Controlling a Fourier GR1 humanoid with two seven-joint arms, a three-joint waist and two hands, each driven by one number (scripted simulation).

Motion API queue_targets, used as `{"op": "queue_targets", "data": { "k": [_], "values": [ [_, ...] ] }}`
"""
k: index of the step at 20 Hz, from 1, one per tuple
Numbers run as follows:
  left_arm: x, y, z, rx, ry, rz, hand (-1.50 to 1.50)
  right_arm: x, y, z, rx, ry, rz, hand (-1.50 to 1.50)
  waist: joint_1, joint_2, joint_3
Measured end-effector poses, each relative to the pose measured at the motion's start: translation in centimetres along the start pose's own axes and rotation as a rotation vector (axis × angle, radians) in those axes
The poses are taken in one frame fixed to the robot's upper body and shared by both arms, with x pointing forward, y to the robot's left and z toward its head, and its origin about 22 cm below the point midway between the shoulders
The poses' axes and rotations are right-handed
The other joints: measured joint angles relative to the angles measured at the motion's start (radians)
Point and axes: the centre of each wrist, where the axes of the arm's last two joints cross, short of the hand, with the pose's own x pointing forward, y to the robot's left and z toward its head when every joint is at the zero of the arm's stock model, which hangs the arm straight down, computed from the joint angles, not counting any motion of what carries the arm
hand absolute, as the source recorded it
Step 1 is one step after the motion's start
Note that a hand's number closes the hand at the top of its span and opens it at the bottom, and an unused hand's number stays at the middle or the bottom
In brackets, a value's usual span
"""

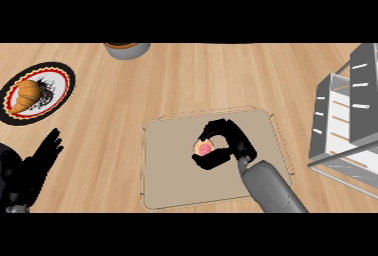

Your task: Pick the cupcake from the tray and place it in the tiered basket

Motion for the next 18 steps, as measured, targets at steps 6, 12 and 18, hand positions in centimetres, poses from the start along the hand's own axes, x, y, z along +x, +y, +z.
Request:
{"op": "queue_targets", "data": {
  "k": [6,12,18],
  "values": [
    [0.3,0.4,0.3,0.002,0.012,-0.006,0.0,1.4,1.3,0.9,-0.224,0.096,0.218,1.5,-0.011,-0.011,-0.003],
    [-0.2,0.7,0.4,0.015,0.037,-0.006,0.0,5.0,3.2,0.9,-0.513,0.14,0.501,1.5,-0.033,-0.029,-0.008],
    [-1.1,0.9,0.9,0.036,0.057,0.004,0.0,10.8,3.8,2.8,-0.758,0.01,0.647,1.5,-0.059,-0.039,-0.006]
  ]
}}
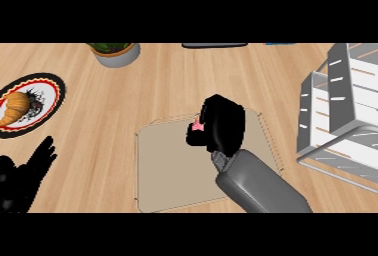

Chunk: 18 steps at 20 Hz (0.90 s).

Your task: Pick the cupcake from the tray and place it in the tiered basket

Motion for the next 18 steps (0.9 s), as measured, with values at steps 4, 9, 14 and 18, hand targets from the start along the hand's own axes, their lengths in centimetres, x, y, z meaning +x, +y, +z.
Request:
{"op": "queue_targets", "data": {
  "k": [4,9,14,18],
  "values": [
    [0.3,-0.3,0.1,0.006,-0.009,0.005,0.0,2.0,-3.5,0.8,-0.148,-0.026,-0.012,1.5,-0.001,0.006,0.003],
    [0.3,-0.4,0.3,0.005,-0.019,0.003,0.0,2.4,-8.2,1.7,-0.285,-0.016,-0.081,1.5,0.011,0.018,0.005],
    [0.9,-0.8,-0.4,-0.008,-0.04,0.002,0.0,0.8,-12.2,1.4,-0.387,0.022,-0.107,1.5,0.027,0.03,0.006],
    [0.9,-0.7,-0.5,-0.021,-0.044,0.0,0.0,-1.7,-14.4,-0.9,-0.432,0.077,-0.079,1.5,0.042,0.036,0.007]
  ]
}}
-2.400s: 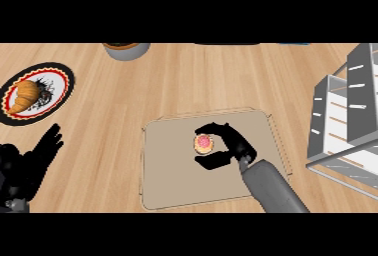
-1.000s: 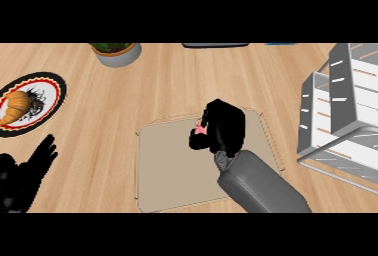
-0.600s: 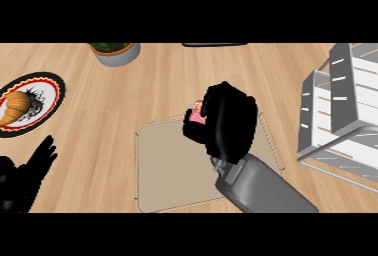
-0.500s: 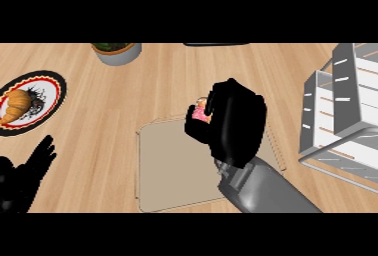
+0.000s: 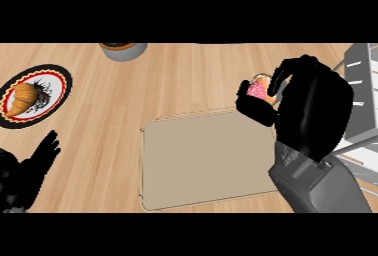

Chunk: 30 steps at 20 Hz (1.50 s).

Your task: Pick the cupcake from the tray and place it in the tiered basket

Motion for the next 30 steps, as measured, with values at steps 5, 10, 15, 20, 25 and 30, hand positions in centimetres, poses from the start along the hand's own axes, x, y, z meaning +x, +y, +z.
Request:
{"op": "queue_targets", "data": {
  "k": [5,10,15,20,25,30],
  "values": [
    [0.8,0.2,0.1,-0.012,-0.009,-0.006,0.0,-2.2,-0.7,-4.4,-0.032,0.056,0.059,1.5,0.013,0.004,0.001],
    [0.8,-0.1,0.0,-0.021,-0.014,-0.003,0.0,-4.7,-1.8,-8.4,-0.041,0.104,-0.09,1.5,0.02,0.008,0.001],
    [1.2,0.4,-0.5,-0.021,-0.02,-0.006,0.0,-8.2,-2.2,-12.5,-0.05,0.116,-0.162,1.5,0.021,0.008,0.001],
    [0.7,0.1,-0.6,-0.019,-0.02,-0.007,0.0,-10.5,-1.5,-15.6,-0.049,0.116,-0.184,1.5,0.023,0.007,-0.001],
    [1.1,-0.1,-0.8,-0.025,-0.022,-0.006,0.0,-11.9,-1.7,-16.5,-0.047,0.014,0.2,1.5,0.026,0.0,-0.021],
    [1.1,-0.4,-0.8,-0.031,-0.022,-0.005,0.0,-13.4,-3.5,-18.5,-0.023,-0.071,0.442,1.5,0.029,-0.001,-0.019]
  ]
}}
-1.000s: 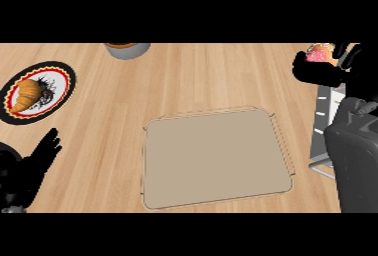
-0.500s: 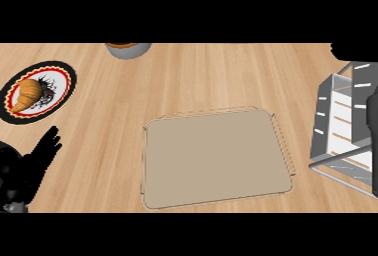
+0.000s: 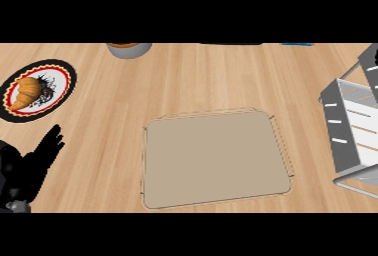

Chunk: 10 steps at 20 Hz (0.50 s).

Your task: Pick the cupcake from the tray and place it in the tiered basket

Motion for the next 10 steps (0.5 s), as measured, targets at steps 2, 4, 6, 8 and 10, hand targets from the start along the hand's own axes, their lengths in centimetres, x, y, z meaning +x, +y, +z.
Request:
{"op": "queue_targets", "data": {
  "k": [2,4,6,8,10],
  "values": [
    [0.2,0.2,0.0,0.0,0.001,-0.005,0.0,-1.0,-0.4,-1.0,0.011,-0.025,0.063,1.5,0.0,0.003,0.007],
    [0.2,0.2,0.2,0.004,0.004,-0.003,0.0,-2.3,-1.4,-2.2,0.018,-0.048,0.097,1.5,-0.001,0.005,0.012],
    [0.2,0.4,-0.1,0.005,0.005,-0.001,0.0,-3.0,-1.8,-3.0,0.031,-0.067,0.135,1.5,-0.003,0.007,0.015],
    [-0.1,0.2,0.3,0.004,0.006,0.003,0.0,-3.3,-2.0,-3.3,0.052,-0.086,0.172,1.5,-0.004,0.007,0.017],
    [-0.2,0.3,0.5,0.001,0.004,-0.004,0.0,-4.4,-2.1,-3.8,0.076,-0.1,0.202,1.5,-0.004,0.007,0.018]
  ]
}}
